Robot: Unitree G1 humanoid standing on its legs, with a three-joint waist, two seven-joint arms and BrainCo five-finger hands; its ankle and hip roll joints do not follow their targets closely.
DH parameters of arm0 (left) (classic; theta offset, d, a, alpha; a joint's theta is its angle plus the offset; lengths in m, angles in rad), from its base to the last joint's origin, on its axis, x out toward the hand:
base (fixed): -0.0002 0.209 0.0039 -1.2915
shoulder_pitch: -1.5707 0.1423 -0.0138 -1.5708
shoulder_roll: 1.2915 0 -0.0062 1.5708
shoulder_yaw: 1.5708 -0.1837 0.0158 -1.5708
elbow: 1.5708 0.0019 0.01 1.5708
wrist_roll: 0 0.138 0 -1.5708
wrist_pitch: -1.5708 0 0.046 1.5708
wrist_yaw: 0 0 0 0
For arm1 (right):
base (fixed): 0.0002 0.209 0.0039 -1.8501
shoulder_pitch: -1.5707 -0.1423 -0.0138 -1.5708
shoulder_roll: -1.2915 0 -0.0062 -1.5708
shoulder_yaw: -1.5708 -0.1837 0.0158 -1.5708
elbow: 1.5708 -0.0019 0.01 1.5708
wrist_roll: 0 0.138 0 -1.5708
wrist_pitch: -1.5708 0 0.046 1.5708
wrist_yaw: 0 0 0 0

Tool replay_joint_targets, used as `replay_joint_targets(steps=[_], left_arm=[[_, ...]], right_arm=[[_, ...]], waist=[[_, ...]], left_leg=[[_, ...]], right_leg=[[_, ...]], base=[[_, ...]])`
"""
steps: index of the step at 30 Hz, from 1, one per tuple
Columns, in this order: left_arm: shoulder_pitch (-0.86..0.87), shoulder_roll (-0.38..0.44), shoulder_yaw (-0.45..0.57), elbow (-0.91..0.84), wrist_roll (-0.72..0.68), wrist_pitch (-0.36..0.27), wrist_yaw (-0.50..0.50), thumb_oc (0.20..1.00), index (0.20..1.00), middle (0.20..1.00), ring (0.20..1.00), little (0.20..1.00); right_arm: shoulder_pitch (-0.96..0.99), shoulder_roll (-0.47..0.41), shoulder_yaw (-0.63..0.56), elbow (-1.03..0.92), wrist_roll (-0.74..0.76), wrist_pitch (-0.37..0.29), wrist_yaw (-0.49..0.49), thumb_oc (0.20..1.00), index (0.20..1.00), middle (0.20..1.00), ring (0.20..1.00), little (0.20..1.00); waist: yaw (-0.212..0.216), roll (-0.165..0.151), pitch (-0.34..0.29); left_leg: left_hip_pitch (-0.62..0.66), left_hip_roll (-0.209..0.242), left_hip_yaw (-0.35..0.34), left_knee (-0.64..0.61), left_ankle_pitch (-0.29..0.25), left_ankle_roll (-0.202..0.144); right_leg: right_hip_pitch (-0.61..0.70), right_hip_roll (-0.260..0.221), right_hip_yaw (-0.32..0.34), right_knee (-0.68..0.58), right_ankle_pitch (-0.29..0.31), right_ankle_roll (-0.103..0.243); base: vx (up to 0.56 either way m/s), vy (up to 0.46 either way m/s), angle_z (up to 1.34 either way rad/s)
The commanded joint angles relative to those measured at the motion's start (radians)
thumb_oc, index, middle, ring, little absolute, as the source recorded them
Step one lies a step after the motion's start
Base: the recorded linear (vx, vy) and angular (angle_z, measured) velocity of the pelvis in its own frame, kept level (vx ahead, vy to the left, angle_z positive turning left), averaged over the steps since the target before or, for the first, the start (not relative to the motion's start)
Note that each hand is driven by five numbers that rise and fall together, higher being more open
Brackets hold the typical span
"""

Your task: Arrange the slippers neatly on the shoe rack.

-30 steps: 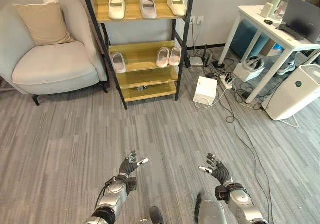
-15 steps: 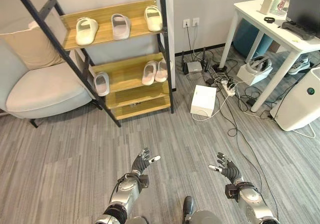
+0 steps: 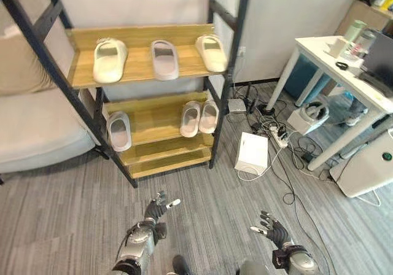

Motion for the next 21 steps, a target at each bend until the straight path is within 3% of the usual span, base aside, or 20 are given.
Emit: replay_joint_targets(steps=[1, 3, 4, 5, 8, 12, 14, 15, 17, 19, 20, 21], left_arm=[[0.003, -0.020, 0.013, -0.066, 0.019, -0.041, -0.009, 1.000, 1.000, 1.000, 1.000, 1.000], [-0.015, -0.022, 0.010, -0.053, 0.028, -0.041, -0.011, 1.000, 1.000, 1.000, 1.000, 1.000], [-0.015, -0.022, 0.010, -0.052, 0.028, -0.042, -0.011, 1.000, 1.000, 1.000, 1.000, 1.000], [-0.022, -0.027, 0.009, -0.049, 0.037, -0.042, -0.017, 1.000, 1.000, 1.000, 1.000, 1.000], [-0.022, -0.037, -0.002, -0.053, 0.044, -0.042, -0.023, 1.000, 1.000, 1.000, 1.000, 1.000], [-0.015, -0.043, -0.006, -0.053, 0.053, -0.044, -0.021, 1.000, 1.000, 1.000, 1.000, 1.000], [-0.019, -0.041, -0.004, -0.052, 0.056, -0.043, -0.020, 1.000, 1.000, 1.000, 1.000, 1.000], [-0.022, -0.042, -0.011, -0.055, 0.059, -0.043, -0.016, 1.000, 1.000, 1.000, 1.000, 1.000], [-0.027, -0.043, -0.013, -0.058, 0.053, -0.044, -0.015, 1.000, 1.000, 1.000, 1.000, 1.000], [-0.029, -0.043, -0.018, -0.060, 0.047, -0.046, -0.013, 1.000, 1.000, 1.000, 1.000, 1.000], [-0.020, -0.043, -0.016, -0.066, 0.037, -0.047, -0.013, 1.000, 1.000, 1.000, 1.000, 1.000], [-0.020, -0.043, -0.016, -0.067, 0.037, -0.047, -0.013, 1.000, 1.000, 1.000, 1.000, 1.000]], right_arm=[[-0.056, -0.015, -0.028, -0.046, 0.024, -0.035, 0.002, 1.000, 1.000, 1.000, 1.000, 1.000], [-0.052, -0.015, -0.029, -0.047, 0.025, -0.038, 0.000, 1.000, 1.000, 1.000, 1.000, 1.000], [-0.052, -0.016, -0.029, -0.047, 0.025, -0.038, 0.000, 1.000, 1.000, 1.000, 1.000, 1.000], [-0.041, -0.016, -0.034, -0.055, 0.019, -0.038, 0.001, 1.000, 1.000, 1.000, 1.000, 1.000], [-0.027, -0.020, -0.046, -0.062, 0.016, -0.039, 0.002, 1.000, 1.000, 1.000, 1.000, 1.000], [-0.015, -0.025, -0.048, -0.054, 0.026, -0.043, 0.010, 1.000, 1.000, 1.000, 1.000, 1.000], [-0.015, -0.036, -0.045, -0.055, 0.029, -0.041, 0.021, 1.000, 1.000, 1.000, 1.000, 1.000], [-0.013, -0.049, -0.044, -0.060, 0.037, -0.038, 0.023, 1.000, 1.000, 1.000, 1.000, 1.000], [-0.016, -0.056, -0.046, -0.057, 0.039, -0.039, 0.022, 1.000, 1.000, 1.000, 1.000, 1.000], [-0.019, -0.062, -0.049, -0.049, 0.042, -0.038, 0.021, 1.000, 1.000, 1.000, 1.000, 1.000], [-0.022, -0.064, -0.056, -0.052, 0.045, -0.037, 0.017, 1.000, 1.000, 1.000, 1.000, 1.000], [-0.021, -0.064, -0.056, -0.052, 0.045, -0.037, 0.017, 1.000, 1.000, 1.000, 1.000, 1.000]], waist=[[-0.030, 0.000, 0.047], [-0.062, -0.014, 0.045], [-0.065, -0.011, 0.048], [-0.076, -0.015, 0.037], [-0.088, -0.015, 0.025], [-0.086, -0.016, 0.002], [-0.087, -0.014, -0.003], [-0.081, -0.020, 0.000], [-0.076, -0.024, 0.005], [-0.068, -0.030, 0.013], [-0.063, -0.035, 0.005], [-0.062, -0.035, 0.006]], left_leg=[[0.023, 0.060, 0.015, -0.002, 0.033, -0.141], [0.059, 0.037, -0.008, -0.006, 0.005, -0.154], [0.062, 0.039, -0.011, -0.006, 0.003, -0.154], [0.084, 0.034, -0.014, -0.006, -0.012, -0.164], [0.113, 0.030, -0.026, -0.006, -0.025, -0.170], [0.125, 0.046, -0.029, 0.036, -0.050, -0.189], [0.107, 0.077, -0.039, 0.126, -0.042, -0.215], [0.060, 0.096, -0.060, 0.240, -0.020, -0.230], [0.035, 0.098, -0.076, 0.301, -0.011, -0.235], [-0.004, 0.109, -0.089, 0.307, 0.013, -0.242], [-0.019, 0.132, -0.050, 0.204, 0.011, -0.238], [-0.015, 0.130, -0.049, 0.201, 0.012, -0.238]], right_leg=[[0.107, 0.011, 0.007, -0.379, 0.306, 0.037], [0.061, 0.043, 0.051, -0.571, 0.361, 0.065], [0.069, 0.045, 0.047, -0.578, 0.364, 0.066], [0.056, 0.039, 0.003, -0.633, 0.395, 0.084], [0.075, 0.036, -0.035, -0.633, 0.412, 0.086], [0.143, 0.063, -0.030, -0.689, 0.390, 0.063], [0.174, 0.077, -0.043, -0.685, 0.365, 0.042], [0.201, 0.078, -0.050, -0.683, 0.344, 0.019], [0.213, 0.079, -0.052, -0.679, 0.335, 0.007], [0.235, 0.075, -0.067, -0.681, 0.317, 0.000], [0.250, 0.066, -0.075, -0.701, 0.313, 0.011], [0.251, 0.066, -0.073, -0.702, 0.313, 0.011]], base=[[0.21, -0.057, 0.53], [0.28, -0.073, 0.75], [0.27, -0.067, 0.61], [0.17, -0.043, 0.47], [0.21, -0.075, 0.40], [0.19, -0.147, 0.34], [0.16, -0.233, -0.17], [0.11, -0.196, -0.20], [0.07, -0.131, -0.09], [0.06, -0.062, 0.08], [0.05, 0.009, 0.21], [0.09, 0.024, 0.27]])
